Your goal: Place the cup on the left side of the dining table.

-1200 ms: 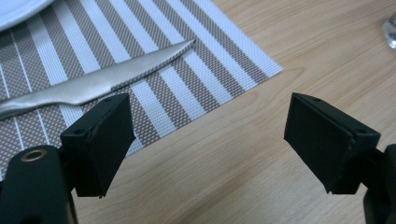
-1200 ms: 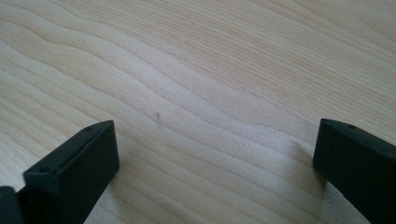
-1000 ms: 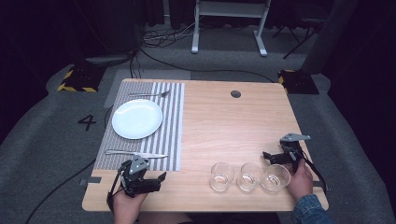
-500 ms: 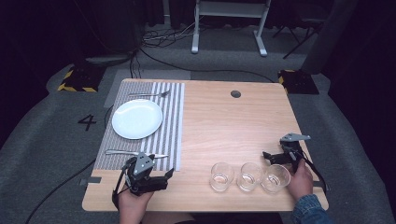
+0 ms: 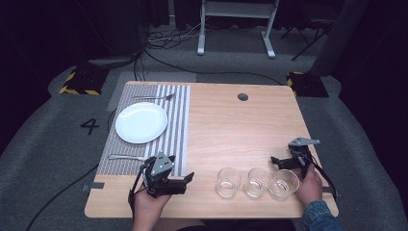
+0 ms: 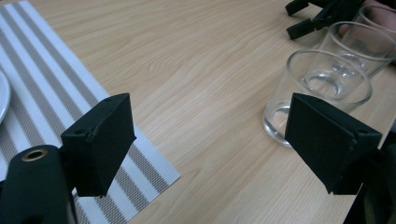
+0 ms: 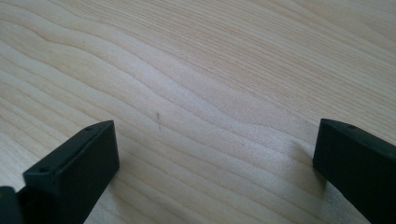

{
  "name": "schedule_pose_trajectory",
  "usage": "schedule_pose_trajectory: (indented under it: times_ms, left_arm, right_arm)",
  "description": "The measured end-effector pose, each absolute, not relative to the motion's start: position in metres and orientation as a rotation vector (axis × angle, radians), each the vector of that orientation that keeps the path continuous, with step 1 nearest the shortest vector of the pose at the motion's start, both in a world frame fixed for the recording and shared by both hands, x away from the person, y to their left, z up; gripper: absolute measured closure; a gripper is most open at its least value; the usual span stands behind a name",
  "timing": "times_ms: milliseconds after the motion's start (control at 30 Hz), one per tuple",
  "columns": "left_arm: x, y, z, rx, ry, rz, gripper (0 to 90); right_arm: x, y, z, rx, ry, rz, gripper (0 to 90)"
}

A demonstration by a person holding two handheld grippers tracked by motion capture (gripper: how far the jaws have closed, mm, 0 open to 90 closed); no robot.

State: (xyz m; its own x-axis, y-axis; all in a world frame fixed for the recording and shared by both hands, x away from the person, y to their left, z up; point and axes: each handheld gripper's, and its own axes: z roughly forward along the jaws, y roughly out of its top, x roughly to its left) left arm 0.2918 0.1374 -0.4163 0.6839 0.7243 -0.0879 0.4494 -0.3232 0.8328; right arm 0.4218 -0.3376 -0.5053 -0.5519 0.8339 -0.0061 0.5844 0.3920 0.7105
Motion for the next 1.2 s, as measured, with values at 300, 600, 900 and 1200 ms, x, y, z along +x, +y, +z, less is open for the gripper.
schedule_pose_trajectory:
  times_ms: [300, 600, 900, 1200]
  left_arm:
    - [0.301, 0.116, -0.414, 1.985, 0.853, 0.353, 16.2]
    - [0.311, 0.083, -0.412, 1.978, 0.791, 0.292, 16.2]
    - [0.311, 0.049, -0.415, 1.962, 0.732, 0.258, 15.4]
    - [0.309, 0.026, -0.428, 1.959, 0.699, 0.197, 9.8]
  right_arm:
    - [0.422, -0.338, -0.505, 1.228, 2.294, 0.952, 0.4]
    - [0.422, -0.338, -0.505, 1.228, 2.293, 0.952, 0.4]
    - [0.422, -0.338, -0.505, 1.228, 2.293, 0.952, 0.4]
    - [0.422, -0.338, -0.505, 1.228, 2.294, 0.953, 0.4]
